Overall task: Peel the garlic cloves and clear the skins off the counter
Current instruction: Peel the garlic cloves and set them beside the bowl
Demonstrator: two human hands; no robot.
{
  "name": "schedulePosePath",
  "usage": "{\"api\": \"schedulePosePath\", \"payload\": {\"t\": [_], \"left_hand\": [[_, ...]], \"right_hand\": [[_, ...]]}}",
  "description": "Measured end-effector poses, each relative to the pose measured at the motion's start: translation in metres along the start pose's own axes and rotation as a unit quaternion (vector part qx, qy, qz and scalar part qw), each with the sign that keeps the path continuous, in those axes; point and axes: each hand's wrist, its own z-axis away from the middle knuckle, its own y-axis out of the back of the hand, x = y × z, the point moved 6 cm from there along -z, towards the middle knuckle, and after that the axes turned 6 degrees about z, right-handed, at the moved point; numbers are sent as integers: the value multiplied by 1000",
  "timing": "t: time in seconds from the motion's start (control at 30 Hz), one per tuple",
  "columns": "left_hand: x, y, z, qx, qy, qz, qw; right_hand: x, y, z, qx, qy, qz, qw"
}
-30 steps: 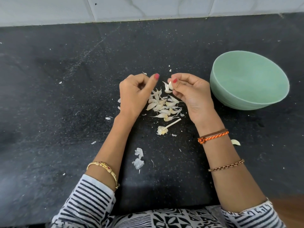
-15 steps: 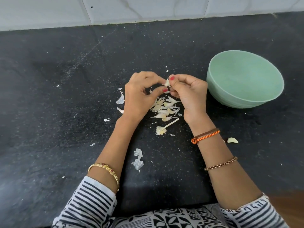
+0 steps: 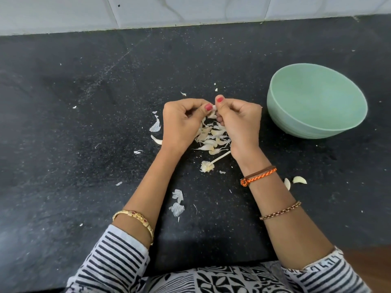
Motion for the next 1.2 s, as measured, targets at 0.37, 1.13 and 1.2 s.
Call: {"api": "schedulePosePath", "payload": {"t": [0.37, 1.13, 1.2], "left_hand": [[3, -10, 2, -13, 19, -46, 999], [-13, 3, 2, 106, 106, 89, 985], [-15, 5, 2, 125, 120, 116, 978]], "right_hand": [[-21, -2, 14, 102, 214, 38, 971], [-18, -6, 6, 36, 140, 66, 987], [-15, -9, 5, -6, 120, 72, 990]]}}
